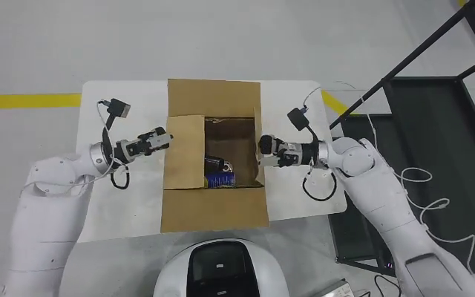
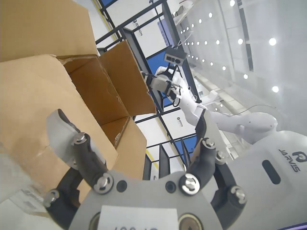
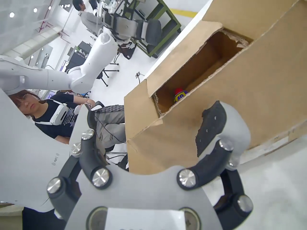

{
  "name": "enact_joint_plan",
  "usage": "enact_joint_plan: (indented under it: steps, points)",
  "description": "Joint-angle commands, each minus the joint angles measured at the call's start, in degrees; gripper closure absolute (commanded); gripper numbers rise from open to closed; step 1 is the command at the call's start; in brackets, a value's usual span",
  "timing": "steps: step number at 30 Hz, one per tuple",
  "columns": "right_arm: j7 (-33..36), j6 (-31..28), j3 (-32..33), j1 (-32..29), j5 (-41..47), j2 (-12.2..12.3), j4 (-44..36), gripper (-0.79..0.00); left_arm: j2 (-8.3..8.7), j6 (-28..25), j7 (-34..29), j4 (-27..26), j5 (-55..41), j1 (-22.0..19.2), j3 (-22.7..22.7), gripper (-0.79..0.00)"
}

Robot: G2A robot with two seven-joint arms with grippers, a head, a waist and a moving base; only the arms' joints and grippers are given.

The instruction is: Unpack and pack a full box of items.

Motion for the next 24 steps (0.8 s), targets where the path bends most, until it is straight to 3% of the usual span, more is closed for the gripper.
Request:
enact_joint_plan:
  steps: [1,6,12,16,20,24]
  points:
    - [-0.5,1.3,-3.3,2.4,-2.5,-0.8,1.2,-0.785,0.55,0.0,-0.5,-0.8,-1.9,1.7,-3.2,-0.785]
    - [-3.4,4.8,-8.9,6.7,-8.7,-2.6,4.6,-0.785,1.5,0.3,-1.5,-1.6,-4.6,5.0,-8.3,-0.785]
    - [-5.9,5.5,-11.7,8.4,-11.7,-3.6,5.9,-0.785,2.08,2.1,-3.8,0.0,-6.1,5.7,-9.6,-0.785]
    - [-6.7,3.2,-9.9,6.3,-9.9,-3.0,3.9,-0.785,2.23,2.7,-5.8,3.2,-4.8,2.4,-8.0,-0.785]
    - [-5.6,0.1,-5.8,0.9,-5.2,-1.4,0.4,-0.785,2.06,0.1,-8.5,7.2,-3.4,-2.3,-4.6,-0.785]
    - [-3.9,-2.0,-1.0,-5.9,0.0,0.4,-3.2,-0.785,1.22,0.1,-11.7,15.1,-7.6,-9.2,0.2,-0.785]
